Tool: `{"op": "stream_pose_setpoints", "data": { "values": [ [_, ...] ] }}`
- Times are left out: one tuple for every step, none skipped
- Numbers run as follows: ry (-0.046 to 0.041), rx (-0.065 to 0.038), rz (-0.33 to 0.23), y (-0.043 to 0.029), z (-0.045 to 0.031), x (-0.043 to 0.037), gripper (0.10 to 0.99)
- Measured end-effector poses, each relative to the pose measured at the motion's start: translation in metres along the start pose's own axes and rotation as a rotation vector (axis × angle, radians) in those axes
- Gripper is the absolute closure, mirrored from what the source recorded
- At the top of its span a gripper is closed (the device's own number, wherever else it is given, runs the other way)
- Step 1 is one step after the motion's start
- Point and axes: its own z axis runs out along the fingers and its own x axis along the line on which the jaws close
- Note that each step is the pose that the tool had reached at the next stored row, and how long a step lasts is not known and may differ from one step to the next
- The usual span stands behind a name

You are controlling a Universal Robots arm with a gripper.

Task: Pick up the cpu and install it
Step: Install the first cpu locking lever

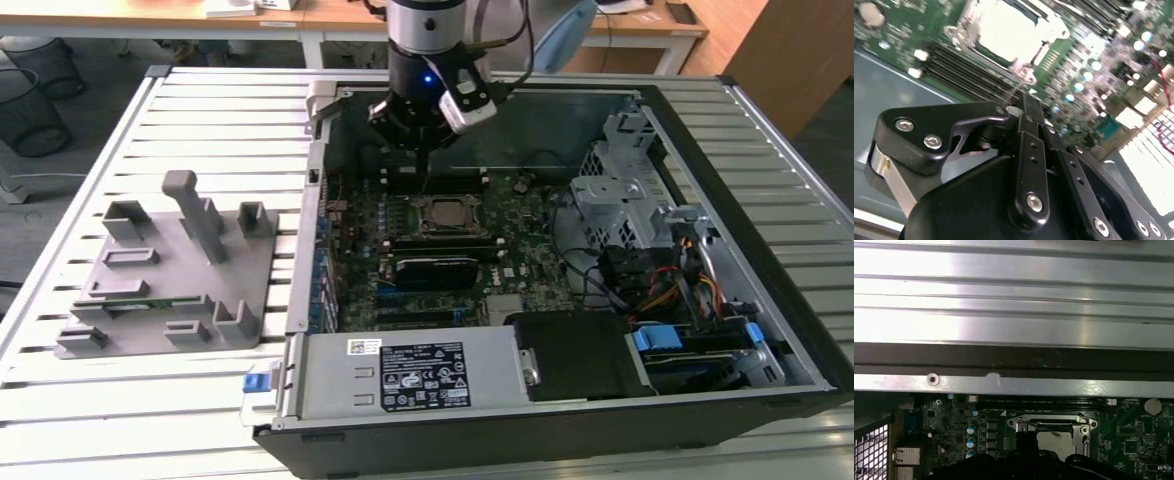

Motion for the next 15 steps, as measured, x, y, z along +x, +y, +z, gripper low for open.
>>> {"op": "stream_pose_setpoints", "data": {
  "values": [
    [0.0002,0.0,0.0,-0.0001,0.0001,-0.0043,0.98],
    [0.0003,-0.001,-0.001,-0.0001,0.0003,-0.0071,0.98],
    [0.0005,-0.004,-0.001,-0.0002,0.0004,-0.0086,0.98],
    [0.0003,-0.01,-0.001,-0.0003,0.0007,-0.0092,0.98],
    [0.0001,-0.016,0.0,-0.0006,0.001,-0.0094,0.98],
    [0.0002,-0.019,0.0,-0.0013,0.0012,-0.0094,0.98],
    [0.0001,-0.023,0.0,-0.0024,0.0014,-0.0094,0.98],
    [0.0,-0.026,0.0,-0.0034,0.0019,-0.0094,0.98],
    [-0.0002,-0.029,0.0,-0.0042,0.0028,-0.0094,0.98],
    [-0.0004,-0.03,0.0,-0.0043,0.0042,-0.0094,0.98],
    [-0.0002,-0.032,0.0,-0.0044,0.005,-0.0096,0.98],
    [-0.0001,-0.033,0.0,-0.0045,0.0056,-0.01,0.98],
    [-0.0003,-0.035,0.0,-0.0045,0.0063,-0.0107,0.98],
    [-0.0003,-0.036,0.0,-0.0045,0.0069,-0.0113,0.98],
    [-0.0003,-0.036,0.0,-0.0045,0.0075,-0.0121,0.98]
  ]
}}
